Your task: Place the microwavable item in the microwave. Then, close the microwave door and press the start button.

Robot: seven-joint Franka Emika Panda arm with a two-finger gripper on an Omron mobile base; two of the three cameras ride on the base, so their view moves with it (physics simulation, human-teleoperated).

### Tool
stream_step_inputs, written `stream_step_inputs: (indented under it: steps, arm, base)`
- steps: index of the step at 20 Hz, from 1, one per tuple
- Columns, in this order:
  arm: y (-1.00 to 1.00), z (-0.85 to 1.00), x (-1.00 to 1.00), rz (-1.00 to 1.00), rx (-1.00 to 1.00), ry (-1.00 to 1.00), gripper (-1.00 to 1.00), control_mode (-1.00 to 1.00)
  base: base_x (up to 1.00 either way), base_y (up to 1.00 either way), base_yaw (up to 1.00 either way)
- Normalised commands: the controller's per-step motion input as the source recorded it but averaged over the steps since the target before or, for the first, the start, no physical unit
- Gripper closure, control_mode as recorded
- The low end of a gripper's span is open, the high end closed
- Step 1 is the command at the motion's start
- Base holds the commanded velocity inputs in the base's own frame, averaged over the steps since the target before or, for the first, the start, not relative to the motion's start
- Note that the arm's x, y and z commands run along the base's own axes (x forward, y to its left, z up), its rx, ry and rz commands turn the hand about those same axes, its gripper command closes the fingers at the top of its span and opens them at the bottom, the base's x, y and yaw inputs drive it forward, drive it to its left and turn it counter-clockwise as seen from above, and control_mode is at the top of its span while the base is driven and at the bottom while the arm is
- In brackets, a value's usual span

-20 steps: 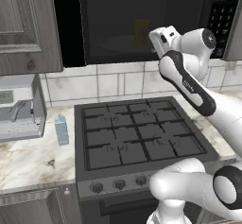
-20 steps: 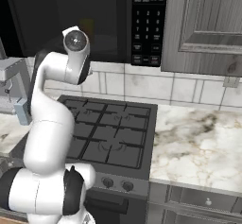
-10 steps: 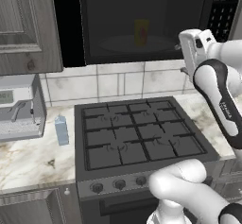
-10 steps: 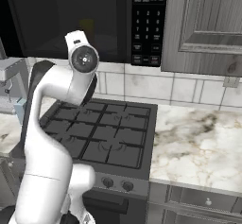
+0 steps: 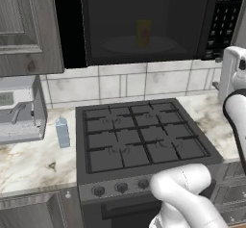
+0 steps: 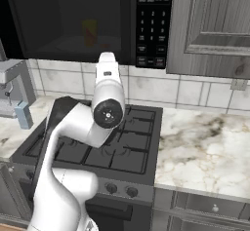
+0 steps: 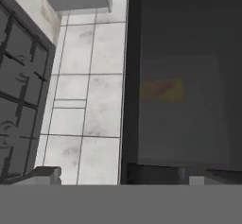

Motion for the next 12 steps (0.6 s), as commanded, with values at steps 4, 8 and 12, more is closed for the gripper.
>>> stream_step_inputs:
  steps: [4, 8, 12]
  arm:
    - [-0.58, -0.01, 0.02, -0.11, 0.17, 0.0, -1.0, -1.0]
    - [-0.24, -0.02, 0.32, 0.0, 0.11, 0.0, -1.0, -1.0]
    - [-0.21, -0.14, 0.34, 0.0, 0.08, 0.0, -1.0, -1.0]
  base:
    - [0.0, 0.0, 0.0]
    - [0.0, 0.0, 0.0]
    - [0.0, 0.0, 0.0]
